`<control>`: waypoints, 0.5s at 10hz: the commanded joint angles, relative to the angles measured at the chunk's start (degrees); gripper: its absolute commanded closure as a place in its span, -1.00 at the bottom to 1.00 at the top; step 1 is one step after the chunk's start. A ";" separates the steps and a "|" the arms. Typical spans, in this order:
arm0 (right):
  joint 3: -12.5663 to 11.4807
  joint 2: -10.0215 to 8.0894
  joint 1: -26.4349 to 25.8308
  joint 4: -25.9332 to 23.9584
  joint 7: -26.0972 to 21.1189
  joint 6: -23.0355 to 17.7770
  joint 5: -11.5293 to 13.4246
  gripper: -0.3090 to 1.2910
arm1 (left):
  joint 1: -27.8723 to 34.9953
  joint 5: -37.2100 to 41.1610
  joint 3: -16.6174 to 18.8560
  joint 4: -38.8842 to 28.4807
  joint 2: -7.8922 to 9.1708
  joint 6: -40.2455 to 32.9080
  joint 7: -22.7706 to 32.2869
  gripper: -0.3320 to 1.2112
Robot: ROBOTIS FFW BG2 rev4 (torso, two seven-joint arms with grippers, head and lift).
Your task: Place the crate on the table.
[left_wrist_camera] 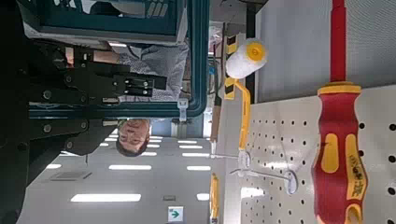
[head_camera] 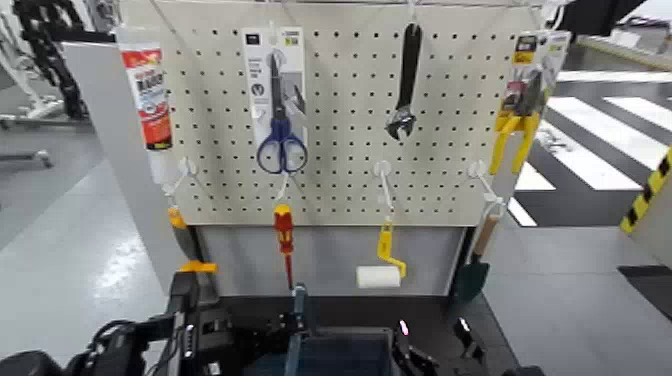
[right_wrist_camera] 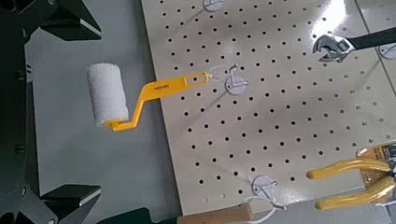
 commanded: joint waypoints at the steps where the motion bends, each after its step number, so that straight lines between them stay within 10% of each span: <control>1: 0.09 0.01 -0.16 0.29 0.00 -0.22 -0.17 -0.44 | -3.69 -4.12 -2.04 3.56 0.15 -0.94 -3.47 0.96; 5: 0.35 -0.17 -0.34 0.56 0.00 -0.66 -0.35 -0.44 | -9.22 -13.26 -7.40 9.10 0.42 -2.78 -14.72 0.96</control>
